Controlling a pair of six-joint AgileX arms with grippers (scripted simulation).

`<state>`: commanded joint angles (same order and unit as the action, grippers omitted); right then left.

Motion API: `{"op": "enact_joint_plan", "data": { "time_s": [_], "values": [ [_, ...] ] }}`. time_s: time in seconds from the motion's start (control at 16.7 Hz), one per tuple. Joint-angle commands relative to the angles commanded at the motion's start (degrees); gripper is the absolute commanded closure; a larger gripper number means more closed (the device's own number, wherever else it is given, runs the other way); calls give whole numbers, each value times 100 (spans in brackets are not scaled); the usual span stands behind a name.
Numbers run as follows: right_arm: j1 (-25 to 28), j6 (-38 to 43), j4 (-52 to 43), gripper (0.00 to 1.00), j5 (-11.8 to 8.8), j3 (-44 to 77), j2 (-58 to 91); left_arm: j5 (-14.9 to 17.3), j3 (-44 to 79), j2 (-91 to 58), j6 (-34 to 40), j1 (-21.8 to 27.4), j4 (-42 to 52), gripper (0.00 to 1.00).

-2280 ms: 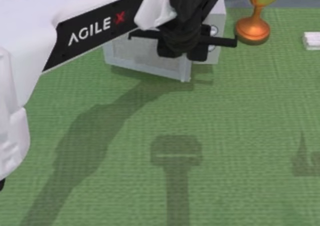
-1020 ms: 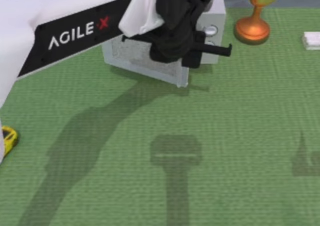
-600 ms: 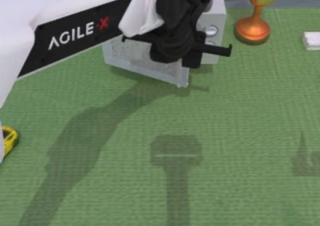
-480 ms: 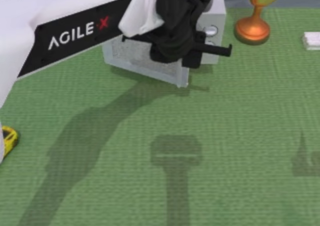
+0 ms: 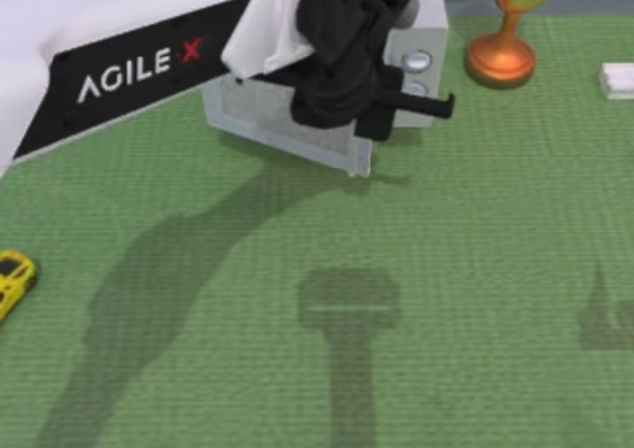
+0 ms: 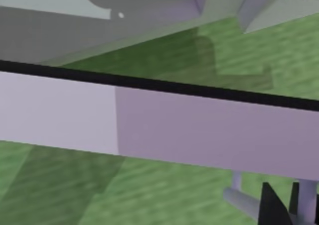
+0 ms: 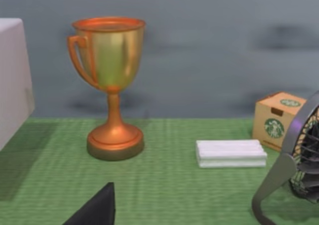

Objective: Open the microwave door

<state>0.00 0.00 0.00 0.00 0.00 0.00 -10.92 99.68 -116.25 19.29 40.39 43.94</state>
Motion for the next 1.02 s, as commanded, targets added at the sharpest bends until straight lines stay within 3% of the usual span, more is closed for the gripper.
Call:
{"op": "enact_joint_plan", "data": {
  "time_s": [0.24,1.02],
  "values": [
    [0,0,0,0,0,0,0,169,-411,228,-331,-54,-156,100],
    [0,0,0,0,0,0,0,175,-425,232,-341,-55,-159,100]
  ]
}}
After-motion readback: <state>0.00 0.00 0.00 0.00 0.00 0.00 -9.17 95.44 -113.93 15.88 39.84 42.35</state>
